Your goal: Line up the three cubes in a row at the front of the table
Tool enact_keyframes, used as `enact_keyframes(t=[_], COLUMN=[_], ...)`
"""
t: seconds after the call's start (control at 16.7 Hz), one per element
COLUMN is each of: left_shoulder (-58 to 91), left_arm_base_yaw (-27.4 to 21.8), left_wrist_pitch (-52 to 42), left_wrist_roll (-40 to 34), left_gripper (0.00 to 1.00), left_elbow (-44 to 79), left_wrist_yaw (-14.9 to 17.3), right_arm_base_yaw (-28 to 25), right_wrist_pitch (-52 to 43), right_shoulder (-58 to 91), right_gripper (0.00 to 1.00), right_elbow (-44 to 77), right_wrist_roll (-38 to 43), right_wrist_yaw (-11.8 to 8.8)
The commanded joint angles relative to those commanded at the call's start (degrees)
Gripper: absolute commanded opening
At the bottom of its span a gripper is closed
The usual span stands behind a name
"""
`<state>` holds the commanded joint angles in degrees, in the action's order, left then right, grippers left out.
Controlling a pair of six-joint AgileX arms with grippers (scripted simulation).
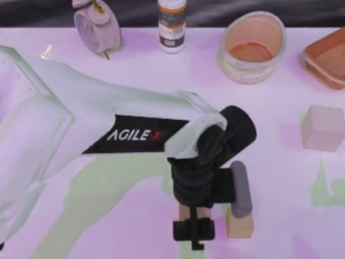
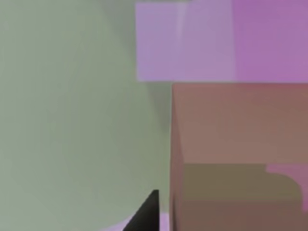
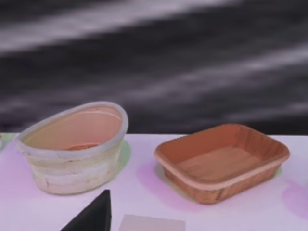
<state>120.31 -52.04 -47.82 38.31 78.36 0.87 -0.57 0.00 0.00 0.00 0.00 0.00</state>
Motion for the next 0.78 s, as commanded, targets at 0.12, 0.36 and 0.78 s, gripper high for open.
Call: enact_keyframes(t=[0.12,0.36,0.78], left_shoulder=[0.00,0.00,-0.85], left_arm_base_yaw=[0.00,0.00,0.24], left_wrist_pitch=[0.00,0.00,-2.37], left_wrist_roll=[0.00,0.00,0.07], left_gripper=[1.00,1.00,1.00], left_elbow=[0.00,0.00,1.68], left_wrist_yaw=[0.00,0.00,-0.01], right_arm_base_yaw=[0.00,0.00,0.00], right_wrist_pitch=[0.00,0.00,0.00], right_shoulder=[0.00,0.00,0.00], right_gripper=[1.00,1.00,1.00], right_elbow=[0.00,0.00,0.00], right_wrist_roll=[0.00,0.00,0.00], right_wrist_yaw=[0.00,0.00,0.00])
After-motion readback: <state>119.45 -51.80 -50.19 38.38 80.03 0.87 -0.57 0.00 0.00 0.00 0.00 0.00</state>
